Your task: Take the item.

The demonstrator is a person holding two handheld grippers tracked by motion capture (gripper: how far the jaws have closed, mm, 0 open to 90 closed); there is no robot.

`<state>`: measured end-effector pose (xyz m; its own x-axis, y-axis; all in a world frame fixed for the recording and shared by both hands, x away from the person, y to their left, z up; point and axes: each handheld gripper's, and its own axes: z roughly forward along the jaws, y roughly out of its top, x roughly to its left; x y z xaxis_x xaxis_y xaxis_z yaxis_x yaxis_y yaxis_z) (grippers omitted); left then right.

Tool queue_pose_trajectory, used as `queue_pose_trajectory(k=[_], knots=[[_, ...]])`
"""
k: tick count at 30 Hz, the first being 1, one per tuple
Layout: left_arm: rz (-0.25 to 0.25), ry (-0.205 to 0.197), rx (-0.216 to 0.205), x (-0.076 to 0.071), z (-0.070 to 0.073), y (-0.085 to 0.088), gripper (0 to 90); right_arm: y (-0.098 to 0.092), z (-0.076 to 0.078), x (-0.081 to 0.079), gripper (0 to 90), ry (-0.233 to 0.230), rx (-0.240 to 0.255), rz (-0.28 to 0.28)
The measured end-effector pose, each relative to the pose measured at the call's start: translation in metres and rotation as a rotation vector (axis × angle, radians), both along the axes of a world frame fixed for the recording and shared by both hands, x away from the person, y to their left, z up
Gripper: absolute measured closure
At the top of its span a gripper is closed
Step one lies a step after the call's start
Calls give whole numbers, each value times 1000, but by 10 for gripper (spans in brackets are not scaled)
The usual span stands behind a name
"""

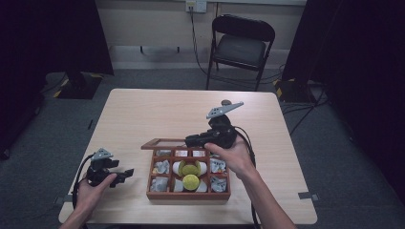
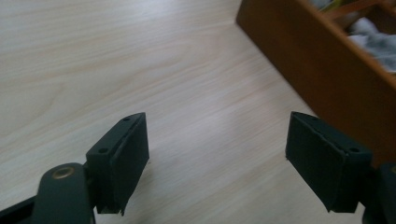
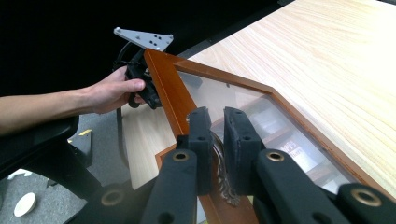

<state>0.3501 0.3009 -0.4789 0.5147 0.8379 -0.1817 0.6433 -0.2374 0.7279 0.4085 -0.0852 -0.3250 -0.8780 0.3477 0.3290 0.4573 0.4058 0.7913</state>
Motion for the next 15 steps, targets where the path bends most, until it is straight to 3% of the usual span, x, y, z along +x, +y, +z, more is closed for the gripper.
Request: queue_pose_trajectory(k=[7, 12, 15], knots=[[-56, -63, -19, -9, 11, -11, 250, 0, 0, 0, 818, 1, 1, 1], [-108, -56, -46, -13, 15, -19, 271, 0, 0, 0, 818, -1, 2, 1], [-134, -74, -57, -16, 18, -26, 274, 0, 0, 1, 818, 1, 2, 2]])
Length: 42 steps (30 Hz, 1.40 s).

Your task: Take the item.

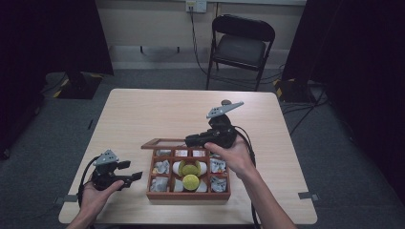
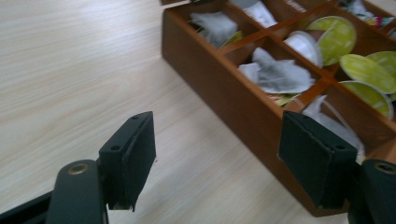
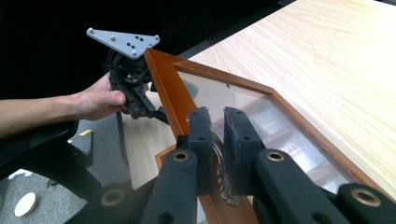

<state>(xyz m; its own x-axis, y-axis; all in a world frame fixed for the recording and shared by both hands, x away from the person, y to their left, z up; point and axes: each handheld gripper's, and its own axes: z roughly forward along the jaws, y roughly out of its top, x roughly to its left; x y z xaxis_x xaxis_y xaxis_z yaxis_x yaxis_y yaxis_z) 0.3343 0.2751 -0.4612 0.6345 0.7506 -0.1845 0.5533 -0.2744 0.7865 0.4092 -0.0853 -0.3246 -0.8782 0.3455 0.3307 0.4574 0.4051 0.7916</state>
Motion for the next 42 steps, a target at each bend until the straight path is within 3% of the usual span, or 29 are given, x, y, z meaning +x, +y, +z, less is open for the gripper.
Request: queue_pose_trajectory(k=[9, 14, 20, 27, 29, 36, 39, 42], knots=[[-65, -41, 19, -7, 9, -14, 277, 0, 1, 1, 819, -2, 1, 1], [-93, -59, 4, -10, 15, -23, 277, 0, 1, 2, 819, -1, 2, 1], [-155, -76, 13, -14, 20, -37, 291, 0, 2, 3, 820, -1, 1, 0], [-196, -88, 46, -17, 24, -52, 292, 0, 2, 3, 820, 0, 2, 0], [-201, -80, 36, -17, 24, -56, 294, 0, 2, 4, 820, -1, 2, 1], [-274, -72, 51, -19, 22, -77, 289, 0, 3, 5, 820, -2, 2, 0], [-307, -84, 82, -22, 22, -88, 279, 0, 3, 4, 821, -2, 1, 1], [-323, -83, 61, -20, 24, -97, 278, 0, 3, 4, 821, -3, 1, 1]])
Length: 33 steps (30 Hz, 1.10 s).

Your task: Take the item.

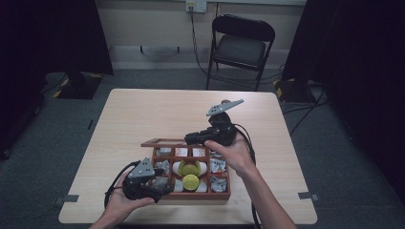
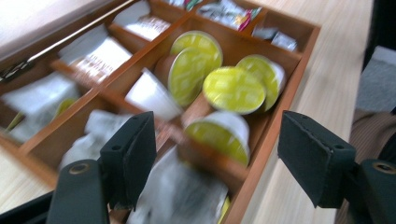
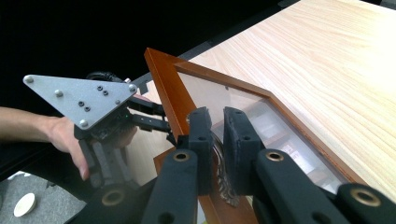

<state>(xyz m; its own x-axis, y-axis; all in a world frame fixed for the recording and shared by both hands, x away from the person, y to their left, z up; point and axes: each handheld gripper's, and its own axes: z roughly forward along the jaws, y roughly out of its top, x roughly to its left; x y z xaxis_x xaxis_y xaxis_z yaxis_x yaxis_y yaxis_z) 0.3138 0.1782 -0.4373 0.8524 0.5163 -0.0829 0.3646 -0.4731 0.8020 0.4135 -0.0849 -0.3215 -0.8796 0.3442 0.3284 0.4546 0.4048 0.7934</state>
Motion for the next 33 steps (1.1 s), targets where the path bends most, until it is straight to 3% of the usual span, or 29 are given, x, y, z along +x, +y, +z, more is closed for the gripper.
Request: queue_pose_trajectory(k=[7, 10, 16, 23, 29, 31, 33], knots=[[-32, -2, 27, -1, -7, -23, 287, 0, 0, 0, 821, -2, 0, 0], [-51, 2, 59, -2, -10, -29, 294, 0, 0, 0, 821, -2, 0, 1], [-49, 23, 33, 10, -12, -43, 303, 0, 0, 0, 821, -4, -1, 1], [-71, 44, 35, 23, -16, -62, 328, 0, 0, 0, 821, -4, 0, 3], [-101, 57, 72, 30, -16, -75, 361, 0, 0, 0, 822, -5, 1, 3], [-120, 68, 117, 34, -18, -80, 362, 0, 0, 0, 822, -5, 1, 2], [-118, 63, 109, 35, -17, -81, 365, 0, 0, 0, 821, -3, 1, 2]])
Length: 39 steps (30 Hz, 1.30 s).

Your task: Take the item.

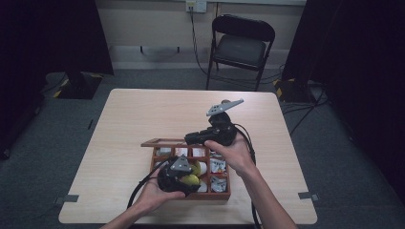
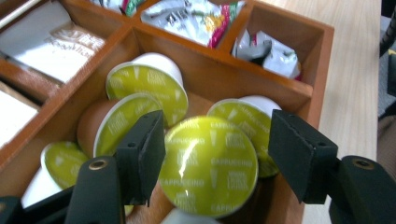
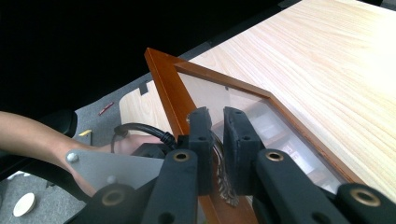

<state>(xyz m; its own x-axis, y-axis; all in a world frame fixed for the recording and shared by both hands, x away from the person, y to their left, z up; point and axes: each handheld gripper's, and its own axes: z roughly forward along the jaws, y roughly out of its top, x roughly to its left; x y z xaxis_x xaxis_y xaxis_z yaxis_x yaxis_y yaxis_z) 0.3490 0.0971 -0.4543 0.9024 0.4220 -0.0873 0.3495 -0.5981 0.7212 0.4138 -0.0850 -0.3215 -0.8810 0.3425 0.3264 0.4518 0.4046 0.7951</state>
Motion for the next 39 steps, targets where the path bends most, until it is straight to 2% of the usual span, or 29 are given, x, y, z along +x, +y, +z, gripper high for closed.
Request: queue_pose_trajectory(k=[1, 3, 6, 12, 13, 14, 16, 20, 24, 25, 26, 29, 32, 33, 34, 39], knots=[[13, 6, -10, 1, -1, -1, 378, 0, 0, 0, 821, 1, 0, 0], [22, 24, 6, 3, -2, 0, 388, 0, 0, 0, 822, 0, 1, 0], [22, 29, 16, 3, -2, 1, 388, 0, 0, 0, 821, 0, 0, 1], [8, 10, 95, 1, -6, -3, 379, 1, 0, 0, 822, -3, -2, -1], [6, 13, 99, 1, -6, -2, 376, 1, 0, 0, 822, -3, -3, 0], [17, 25, 86, 1, -7, -2, 371, 1, 0, 0, 822, -3, -3, 0], [17, 35, 100, 3, -7, -1, 355, 1, 0, 0, 822, -3, -2, 1], [15, 26, 123, 2, -8, -3, 366, 1, 0, -1, 821, -4, -3, 1], [28, 36, 96, 3, -7, 1, 352, 1, 0, -1, 822, -4, -4, 1], [33, 29, 116, 3, -7, 2, 351, 1, 0, -1, 822, -4, -3, 1], [46, 23, 119, 3, -7, 2, 348, 1, 0, -1, 822, -5, -3, 1], [67, 66, 68, 7, -8, 9, 331, 1, 0, -1, 822, -6, -2, 2], [54, 77, 83, 8, -9, 7, 318, 1, 0, -1, 822, -7, -3, 0], [33, 83, 111, 10, -8, 6, 307, 1, 0, -1, 822, -8, -3, 0], [27, 90, 116, 10, -9, 5, 298, 1, 0, -1, 822, -7, -3, -1], [42, 154, 94, 13, -11, 2, 301, 1, 0, -1, 822, -8, -3, -1]])
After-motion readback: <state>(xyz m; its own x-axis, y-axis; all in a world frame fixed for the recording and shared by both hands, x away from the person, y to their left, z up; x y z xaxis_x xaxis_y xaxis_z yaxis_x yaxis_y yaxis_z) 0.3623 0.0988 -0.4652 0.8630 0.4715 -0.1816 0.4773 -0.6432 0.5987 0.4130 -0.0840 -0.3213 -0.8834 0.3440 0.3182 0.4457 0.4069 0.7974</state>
